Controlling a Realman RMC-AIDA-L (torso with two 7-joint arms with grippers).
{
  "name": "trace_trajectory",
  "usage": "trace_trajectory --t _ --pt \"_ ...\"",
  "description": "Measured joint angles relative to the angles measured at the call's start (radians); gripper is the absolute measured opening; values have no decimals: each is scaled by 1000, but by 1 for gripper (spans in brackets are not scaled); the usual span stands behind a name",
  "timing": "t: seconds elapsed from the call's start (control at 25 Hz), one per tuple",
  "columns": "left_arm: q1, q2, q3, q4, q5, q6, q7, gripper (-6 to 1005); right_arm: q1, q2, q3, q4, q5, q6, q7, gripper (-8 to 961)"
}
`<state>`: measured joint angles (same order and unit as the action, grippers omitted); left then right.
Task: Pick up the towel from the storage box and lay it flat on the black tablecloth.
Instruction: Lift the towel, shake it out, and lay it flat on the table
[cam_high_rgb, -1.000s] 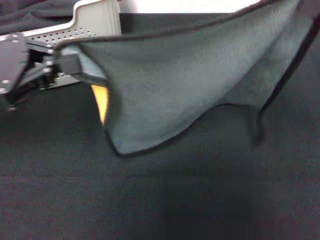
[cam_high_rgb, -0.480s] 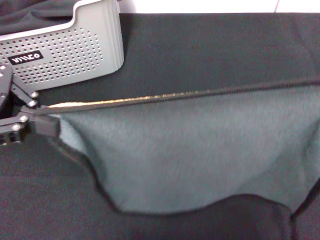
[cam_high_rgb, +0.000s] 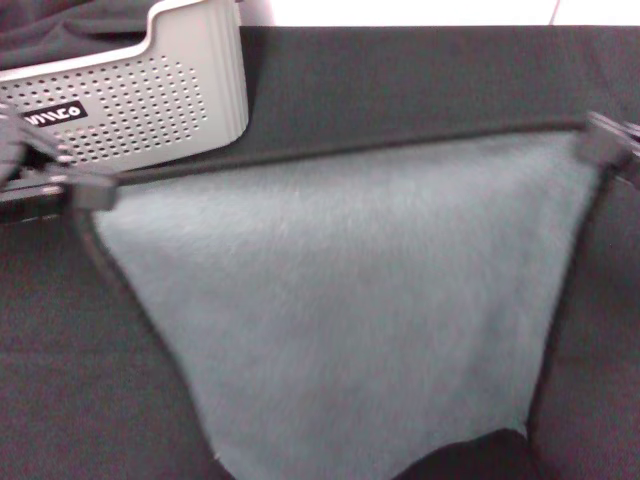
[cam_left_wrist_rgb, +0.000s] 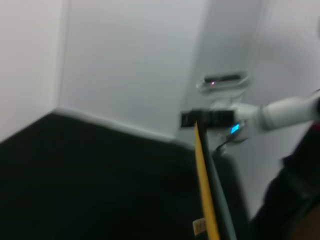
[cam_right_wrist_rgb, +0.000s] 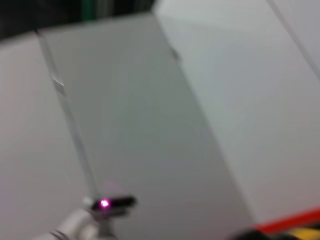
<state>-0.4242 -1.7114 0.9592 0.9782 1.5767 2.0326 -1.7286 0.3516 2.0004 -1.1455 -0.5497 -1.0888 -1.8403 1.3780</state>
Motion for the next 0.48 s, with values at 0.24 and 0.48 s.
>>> trace_trajectory --t 0.24,0.48 --pt "-195 -156 -262 -176 525 -159 138 14 139 1 -4 49 -115 348 -64 84" --pt "-234 -214 -259 -178 631 -360 126 13 237 10 -7 84 -296 616 -64 97"
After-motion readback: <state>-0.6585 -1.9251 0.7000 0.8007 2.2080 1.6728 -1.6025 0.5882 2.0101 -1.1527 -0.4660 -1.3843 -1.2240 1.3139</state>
